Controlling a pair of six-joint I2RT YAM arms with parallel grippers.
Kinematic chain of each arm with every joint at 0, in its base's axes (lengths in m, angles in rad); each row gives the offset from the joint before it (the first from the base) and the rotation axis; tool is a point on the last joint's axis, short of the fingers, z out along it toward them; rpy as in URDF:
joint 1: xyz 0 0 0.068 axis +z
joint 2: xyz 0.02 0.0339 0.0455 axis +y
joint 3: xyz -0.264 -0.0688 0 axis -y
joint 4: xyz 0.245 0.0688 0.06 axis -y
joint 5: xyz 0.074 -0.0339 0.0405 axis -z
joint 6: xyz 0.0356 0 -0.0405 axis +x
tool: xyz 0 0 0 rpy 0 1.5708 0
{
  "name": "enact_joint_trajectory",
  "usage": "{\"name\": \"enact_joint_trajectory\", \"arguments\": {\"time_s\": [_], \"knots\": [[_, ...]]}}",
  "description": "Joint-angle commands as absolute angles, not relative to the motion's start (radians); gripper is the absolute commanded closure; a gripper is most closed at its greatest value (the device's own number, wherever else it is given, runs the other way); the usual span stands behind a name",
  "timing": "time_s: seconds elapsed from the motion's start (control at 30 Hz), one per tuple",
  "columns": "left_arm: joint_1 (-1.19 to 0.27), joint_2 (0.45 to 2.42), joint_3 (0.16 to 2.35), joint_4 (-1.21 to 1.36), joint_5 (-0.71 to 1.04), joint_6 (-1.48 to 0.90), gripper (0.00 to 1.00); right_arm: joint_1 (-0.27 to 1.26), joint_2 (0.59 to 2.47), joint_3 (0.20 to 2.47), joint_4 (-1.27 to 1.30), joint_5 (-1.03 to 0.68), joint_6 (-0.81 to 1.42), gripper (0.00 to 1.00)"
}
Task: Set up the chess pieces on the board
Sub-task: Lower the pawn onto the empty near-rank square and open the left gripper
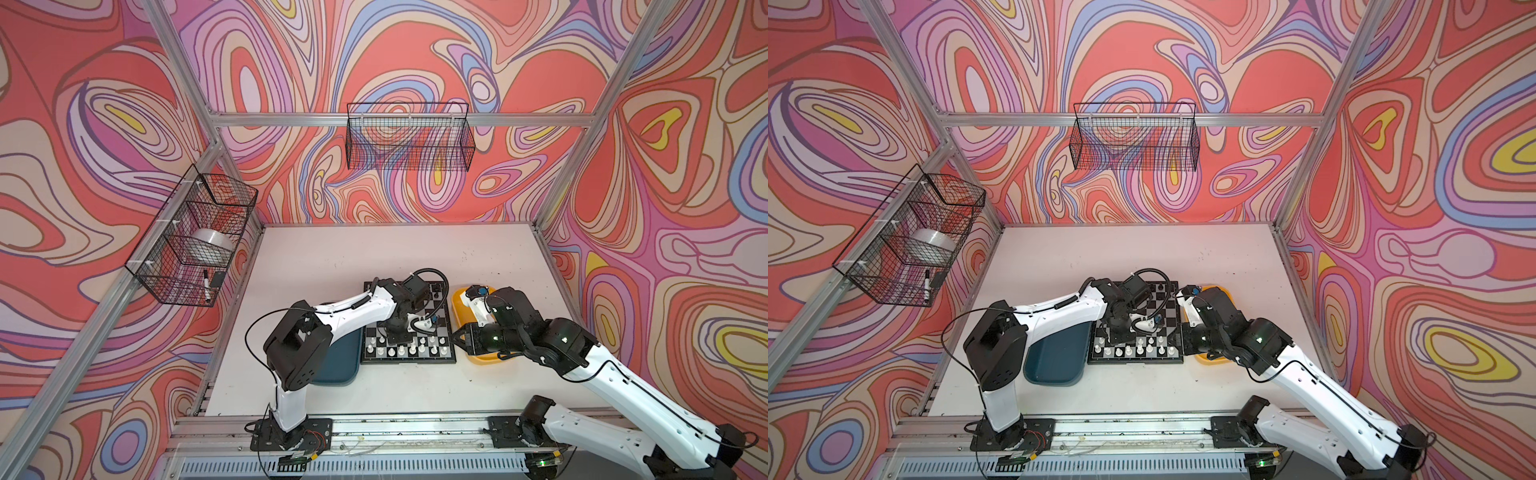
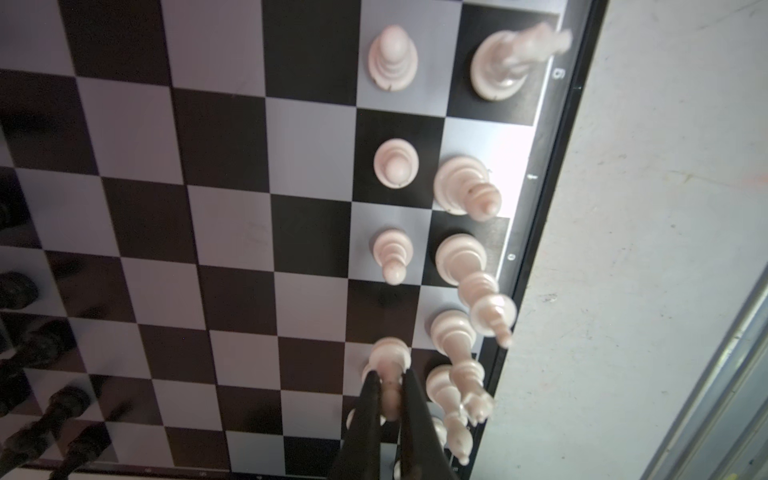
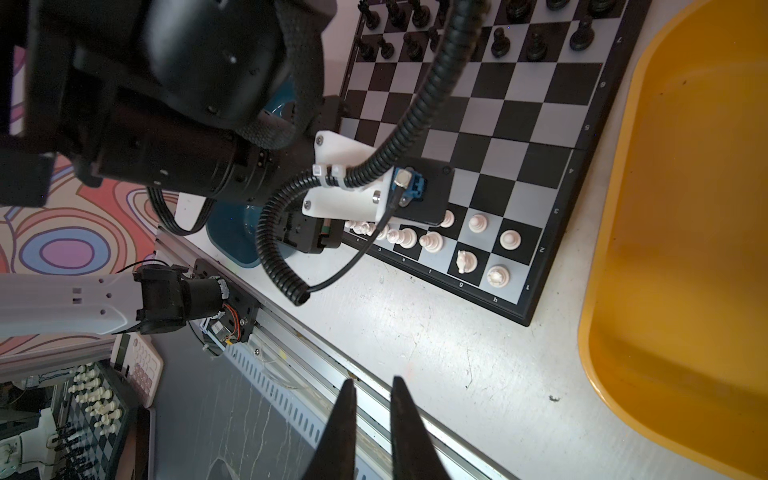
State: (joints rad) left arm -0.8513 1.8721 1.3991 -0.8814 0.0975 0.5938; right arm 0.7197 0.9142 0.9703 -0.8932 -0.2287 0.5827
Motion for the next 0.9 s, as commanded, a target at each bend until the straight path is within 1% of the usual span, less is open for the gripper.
{"name": "enact_joint_trajectory", "arguments": {"time_s": [0.0,0.87], "knots": [[-0.858,1.894,1.424,-0.876,0.116,0.586,0.91,0.723,0.905,0.962,-0.908,-0.216,0.587,0.84],[-0.86,1.932,1.374,-0.83,0.098,0.592,0.91,0.723,0.901,0.951,-0.898,-0.217,0.594,0.84]]}}
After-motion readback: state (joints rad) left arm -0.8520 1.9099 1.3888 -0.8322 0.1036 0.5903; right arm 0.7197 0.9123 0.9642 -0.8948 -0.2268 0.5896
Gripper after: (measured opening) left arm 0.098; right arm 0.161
